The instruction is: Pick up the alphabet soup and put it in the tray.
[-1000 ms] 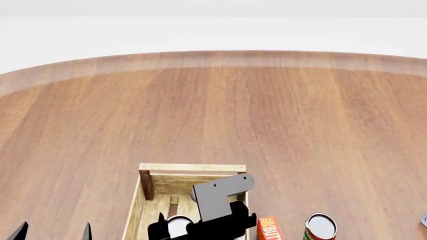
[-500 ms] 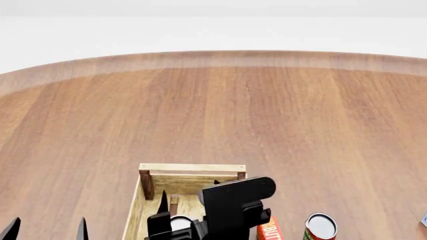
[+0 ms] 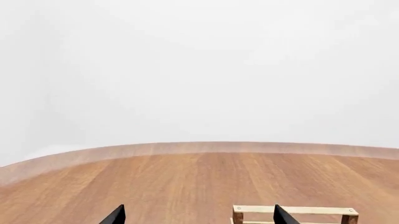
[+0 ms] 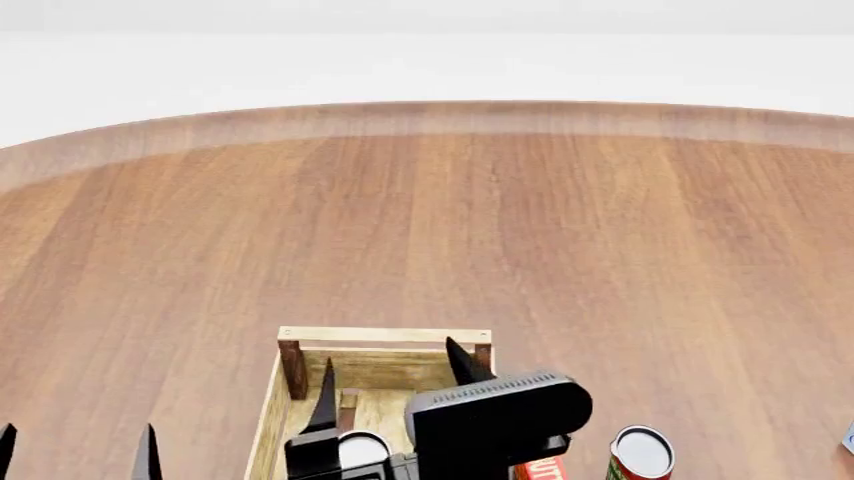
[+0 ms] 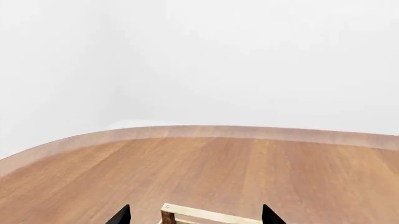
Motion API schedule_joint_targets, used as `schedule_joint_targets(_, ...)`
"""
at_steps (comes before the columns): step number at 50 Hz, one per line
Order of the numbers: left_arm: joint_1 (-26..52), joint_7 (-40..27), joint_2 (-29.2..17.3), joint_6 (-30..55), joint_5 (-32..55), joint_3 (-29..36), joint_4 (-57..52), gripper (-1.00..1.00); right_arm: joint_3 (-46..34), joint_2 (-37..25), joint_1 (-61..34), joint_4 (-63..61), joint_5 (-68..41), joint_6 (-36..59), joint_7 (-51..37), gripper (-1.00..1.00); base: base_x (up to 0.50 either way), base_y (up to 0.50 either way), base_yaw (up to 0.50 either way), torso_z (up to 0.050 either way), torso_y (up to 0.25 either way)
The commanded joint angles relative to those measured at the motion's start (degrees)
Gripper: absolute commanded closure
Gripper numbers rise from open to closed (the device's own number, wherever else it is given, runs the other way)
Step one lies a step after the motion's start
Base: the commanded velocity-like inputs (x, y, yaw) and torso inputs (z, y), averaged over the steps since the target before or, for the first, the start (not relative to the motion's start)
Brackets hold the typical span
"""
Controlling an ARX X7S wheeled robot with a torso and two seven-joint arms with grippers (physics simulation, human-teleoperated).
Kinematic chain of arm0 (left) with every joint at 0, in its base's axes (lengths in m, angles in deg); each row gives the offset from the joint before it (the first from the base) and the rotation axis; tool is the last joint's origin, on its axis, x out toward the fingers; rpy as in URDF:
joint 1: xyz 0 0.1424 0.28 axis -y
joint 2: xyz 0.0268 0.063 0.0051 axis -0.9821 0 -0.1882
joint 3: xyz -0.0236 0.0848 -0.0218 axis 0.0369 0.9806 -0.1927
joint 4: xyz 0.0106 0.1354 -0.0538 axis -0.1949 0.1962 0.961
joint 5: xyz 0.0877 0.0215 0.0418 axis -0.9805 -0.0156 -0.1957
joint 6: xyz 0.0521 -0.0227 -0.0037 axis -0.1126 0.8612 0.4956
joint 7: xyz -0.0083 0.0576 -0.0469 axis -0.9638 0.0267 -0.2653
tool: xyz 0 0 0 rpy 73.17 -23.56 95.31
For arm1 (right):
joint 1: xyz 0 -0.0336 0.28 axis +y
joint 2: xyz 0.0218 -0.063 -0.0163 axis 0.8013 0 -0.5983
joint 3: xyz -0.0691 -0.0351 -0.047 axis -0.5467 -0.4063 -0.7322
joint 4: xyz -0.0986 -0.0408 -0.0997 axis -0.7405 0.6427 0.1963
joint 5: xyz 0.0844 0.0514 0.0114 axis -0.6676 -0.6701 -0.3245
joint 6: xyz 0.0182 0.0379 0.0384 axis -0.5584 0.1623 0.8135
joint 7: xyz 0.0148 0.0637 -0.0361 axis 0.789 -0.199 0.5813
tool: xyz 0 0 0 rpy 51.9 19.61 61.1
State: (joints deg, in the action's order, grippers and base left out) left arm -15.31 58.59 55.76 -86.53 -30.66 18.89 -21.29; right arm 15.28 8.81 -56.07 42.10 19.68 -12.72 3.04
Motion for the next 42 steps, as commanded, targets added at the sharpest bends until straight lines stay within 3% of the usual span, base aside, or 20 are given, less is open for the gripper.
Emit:
schedule_joint_targets(1,-1.0,-0.7,-0.6,0.3,-0.1,0.0,-2.6,-1.00,-0.6,-1.4,2.7,-6.6,1.1,-0.4,-2.7,-1.00,0.00,0.00,0.00,0.000,0.000)
schedule_joint_targets(42,-11.6,-5.0,-5.1,-0.7,-3.1,-0.9,-16.5,-1.00,-3.7,-6.5,7.9,-30.1,4.6,6.2,-12.4,-1.00,0.00,0.00,0.00,0.000,0.000)
